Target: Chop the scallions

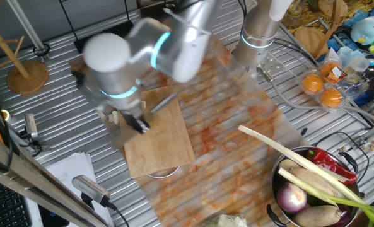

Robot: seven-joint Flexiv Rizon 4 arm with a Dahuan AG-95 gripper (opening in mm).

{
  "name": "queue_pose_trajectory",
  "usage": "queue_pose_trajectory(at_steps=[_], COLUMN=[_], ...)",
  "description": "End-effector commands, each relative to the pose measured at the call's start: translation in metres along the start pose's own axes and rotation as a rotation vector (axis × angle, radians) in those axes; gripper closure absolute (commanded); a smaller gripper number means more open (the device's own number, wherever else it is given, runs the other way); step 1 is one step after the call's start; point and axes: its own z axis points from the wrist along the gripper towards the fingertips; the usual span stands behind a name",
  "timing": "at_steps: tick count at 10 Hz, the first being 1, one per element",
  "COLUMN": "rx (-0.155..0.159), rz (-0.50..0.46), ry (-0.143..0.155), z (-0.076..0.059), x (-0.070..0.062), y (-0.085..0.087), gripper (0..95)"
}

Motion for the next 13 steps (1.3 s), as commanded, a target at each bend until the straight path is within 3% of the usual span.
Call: queue_pose_trajectory(at_steps=[1,2,4,7,11,13], rx=[0.004,0.003,0.019,0.034,0.033,0.037], rz=[-0.026,-0.034,-0.070,-0.106,-0.118,-0.137], ry=[-0.001,-0.003,-0.043,-0.030,-0.042,-0.031], z=[-0.0027,-0.0027,-0.0025,-0.0047,-0.0070,-0.0076], x=[0.0065,0.0065,0.0070,0.0087,0.0105,0.0110], y=[0.0167,0.0167,0.0163,0.0178,0.0193,0.0198], gripper=[95.0,95.0,95.0,95.0,95.0,95.0])
